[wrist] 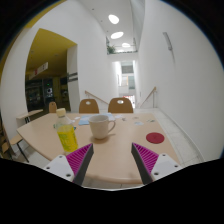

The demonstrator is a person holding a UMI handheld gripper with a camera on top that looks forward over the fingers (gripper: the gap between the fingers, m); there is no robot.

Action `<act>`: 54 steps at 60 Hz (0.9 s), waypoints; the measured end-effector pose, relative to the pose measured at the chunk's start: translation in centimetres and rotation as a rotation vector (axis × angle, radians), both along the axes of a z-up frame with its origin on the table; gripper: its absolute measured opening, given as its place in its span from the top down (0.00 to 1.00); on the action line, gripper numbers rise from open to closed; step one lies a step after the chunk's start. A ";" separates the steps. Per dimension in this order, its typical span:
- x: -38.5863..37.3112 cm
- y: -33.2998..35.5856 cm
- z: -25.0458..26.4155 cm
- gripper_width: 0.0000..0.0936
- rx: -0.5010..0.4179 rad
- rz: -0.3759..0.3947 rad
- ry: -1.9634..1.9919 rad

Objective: Pour water

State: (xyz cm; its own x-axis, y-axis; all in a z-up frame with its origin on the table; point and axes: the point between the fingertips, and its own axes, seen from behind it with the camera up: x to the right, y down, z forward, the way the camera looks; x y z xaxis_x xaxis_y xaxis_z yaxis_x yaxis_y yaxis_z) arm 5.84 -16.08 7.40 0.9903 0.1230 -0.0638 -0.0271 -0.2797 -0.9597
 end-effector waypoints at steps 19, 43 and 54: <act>-11.5 -0.8 1.7 0.11 0.044 0.205 0.008; -19.2 9.7 -2.5 0.11 0.025 0.193 -0.063; -19.5 11.1 -2.9 0.51 0.034 0.166 -0.074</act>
State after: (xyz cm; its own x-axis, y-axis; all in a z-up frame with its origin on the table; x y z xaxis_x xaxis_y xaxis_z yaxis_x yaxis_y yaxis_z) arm -13.69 -5.00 4.49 0.9582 0.2857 0.0156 0.0878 -0.2419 -0.9663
